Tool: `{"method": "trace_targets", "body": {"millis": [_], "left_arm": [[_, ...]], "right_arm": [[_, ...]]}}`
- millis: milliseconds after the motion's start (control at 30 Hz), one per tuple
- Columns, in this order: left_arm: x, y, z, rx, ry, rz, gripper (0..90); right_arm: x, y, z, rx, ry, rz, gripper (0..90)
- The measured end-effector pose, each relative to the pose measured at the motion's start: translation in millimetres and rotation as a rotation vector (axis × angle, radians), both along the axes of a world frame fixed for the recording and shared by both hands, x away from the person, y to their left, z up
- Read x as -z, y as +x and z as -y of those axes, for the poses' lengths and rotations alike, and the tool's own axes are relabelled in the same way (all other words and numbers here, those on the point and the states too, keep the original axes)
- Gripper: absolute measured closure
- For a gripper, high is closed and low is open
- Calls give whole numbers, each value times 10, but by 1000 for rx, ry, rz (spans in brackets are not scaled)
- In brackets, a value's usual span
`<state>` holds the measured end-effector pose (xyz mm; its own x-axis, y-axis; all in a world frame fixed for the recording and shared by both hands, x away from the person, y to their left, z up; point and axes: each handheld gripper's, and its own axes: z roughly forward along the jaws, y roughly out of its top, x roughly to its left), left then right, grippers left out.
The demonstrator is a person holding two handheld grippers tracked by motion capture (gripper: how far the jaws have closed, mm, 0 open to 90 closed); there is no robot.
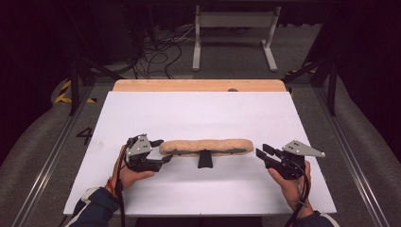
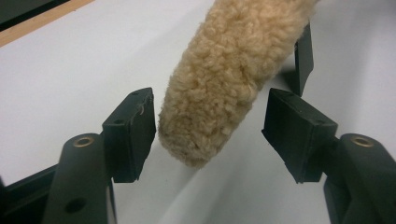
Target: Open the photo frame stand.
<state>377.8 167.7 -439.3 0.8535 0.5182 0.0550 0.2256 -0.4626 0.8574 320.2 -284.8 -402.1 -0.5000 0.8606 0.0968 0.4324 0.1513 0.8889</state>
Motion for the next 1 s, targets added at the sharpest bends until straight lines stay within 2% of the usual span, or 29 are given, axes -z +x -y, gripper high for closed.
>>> {"method": "trace_targets", "body": {"millis": [133,167,367,533,1000], "left_arm": [[5,4,21,5,12,6,398],[3,1,20,2,14,11,433],[-3,-3,-24,1,-7,8,522],[-9,-30,-30,18,10,17,542],[-7,-51,-36,21,13,20,556]], "right_arm": [[2,24,-30,-7,2,5,635],[8,34,-61,-13,-4,2,637],[28,46,-90,-20,-14,0,632],[37,64,-100,-9,-8,-5,640],[51,97,-121,-6,2,-7,632]]}}
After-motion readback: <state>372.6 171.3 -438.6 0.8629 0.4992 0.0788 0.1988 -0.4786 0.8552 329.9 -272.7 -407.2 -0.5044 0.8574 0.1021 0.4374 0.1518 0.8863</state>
